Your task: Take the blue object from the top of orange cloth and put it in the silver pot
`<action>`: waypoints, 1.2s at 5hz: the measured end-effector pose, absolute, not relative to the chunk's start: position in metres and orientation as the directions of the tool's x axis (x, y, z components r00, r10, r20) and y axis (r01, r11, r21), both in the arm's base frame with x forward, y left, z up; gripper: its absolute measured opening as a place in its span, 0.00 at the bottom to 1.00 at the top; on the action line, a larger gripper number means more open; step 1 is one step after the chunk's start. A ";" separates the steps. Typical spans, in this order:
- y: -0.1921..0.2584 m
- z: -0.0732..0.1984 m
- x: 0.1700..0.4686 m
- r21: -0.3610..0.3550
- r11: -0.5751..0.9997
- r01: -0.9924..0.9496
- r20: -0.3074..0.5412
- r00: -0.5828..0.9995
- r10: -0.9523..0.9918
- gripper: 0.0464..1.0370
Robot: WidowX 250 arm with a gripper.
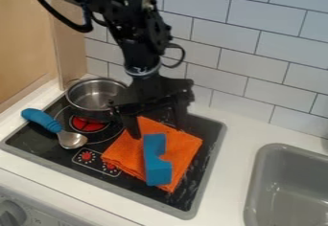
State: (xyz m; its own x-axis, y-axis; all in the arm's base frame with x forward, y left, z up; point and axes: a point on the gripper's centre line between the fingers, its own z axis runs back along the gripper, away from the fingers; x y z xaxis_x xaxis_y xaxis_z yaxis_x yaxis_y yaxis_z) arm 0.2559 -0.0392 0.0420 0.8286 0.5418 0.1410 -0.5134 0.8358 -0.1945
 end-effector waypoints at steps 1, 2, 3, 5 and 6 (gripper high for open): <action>-0.045 0.041 0.254 -0.192 0.848 -0.494 0.136 0.842 0.522 0.96; -0.049 0.033 0.241 -0.168 0.855 -0.490 0.111 0.853 0.510 0.96; -0.048 0.027 0.237 -0.143 0.859 -0.492 0.095 0.857 0.506 0.96; -0.046 0.013 0.227 -0.111 0.852 -0.512 0.055 0.853 0.519 0.59; -0.044 0.010 0.228 -0.097 0.842 -0.531 0.064 0.841 0.538 0.30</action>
